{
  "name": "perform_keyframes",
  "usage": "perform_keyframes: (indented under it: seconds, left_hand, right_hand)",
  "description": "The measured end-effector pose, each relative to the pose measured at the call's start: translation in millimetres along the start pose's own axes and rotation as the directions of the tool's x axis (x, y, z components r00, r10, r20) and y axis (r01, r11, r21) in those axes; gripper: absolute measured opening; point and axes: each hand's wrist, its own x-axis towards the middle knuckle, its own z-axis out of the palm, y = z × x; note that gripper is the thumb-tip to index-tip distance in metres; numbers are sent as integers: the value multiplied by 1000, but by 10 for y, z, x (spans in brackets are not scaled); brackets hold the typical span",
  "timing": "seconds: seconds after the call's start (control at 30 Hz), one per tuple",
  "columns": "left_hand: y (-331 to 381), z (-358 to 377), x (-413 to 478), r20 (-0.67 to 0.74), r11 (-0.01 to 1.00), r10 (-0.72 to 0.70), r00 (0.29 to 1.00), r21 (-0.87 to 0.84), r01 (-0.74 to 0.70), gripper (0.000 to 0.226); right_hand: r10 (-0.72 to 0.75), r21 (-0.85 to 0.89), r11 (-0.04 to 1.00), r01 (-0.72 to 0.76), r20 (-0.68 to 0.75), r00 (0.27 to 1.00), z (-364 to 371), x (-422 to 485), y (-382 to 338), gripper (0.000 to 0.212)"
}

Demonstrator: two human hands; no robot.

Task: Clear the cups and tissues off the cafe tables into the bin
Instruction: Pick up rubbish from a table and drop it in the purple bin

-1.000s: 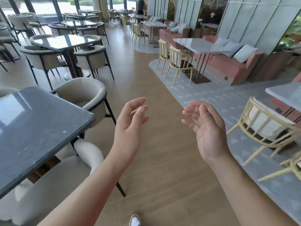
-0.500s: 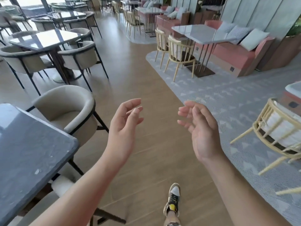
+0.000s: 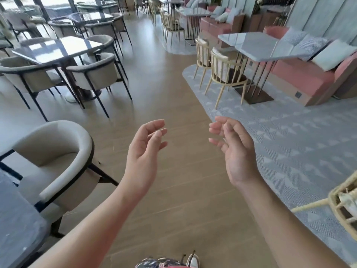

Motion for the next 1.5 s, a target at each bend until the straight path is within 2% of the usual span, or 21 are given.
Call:
perform_keyframes:
  seconds: [0.3,0.5,0.9,1.23,1.5]
  left_hand:
    - [-503,286,1568,-35,1000,-1,999,-18,1,34]
    - [-1020,249,2988,-43,1000,-6,999,-23,5,31]
    - [-1620,13,5615,92,995,-55,994,85,47,30]
    - [-2293,279,7708,3,991,-41,999,125,40,32]
    - [-2770,959,9538,-99,992,0,995,129,13,31]
  right_hand:
    - [31,-23,999,-30,25,999,3,1655,536,47]
    - [31,-42,999,-29,34,999,291,2985,1076,48]
    - [65,-62,996,-65,7,998,967,5455,1869,43]
    - [82,-42,996,-80,55,995,1165,7585,2759,45]
    - [74,-47,997,-65,232,970,1056,9734,3160,45]
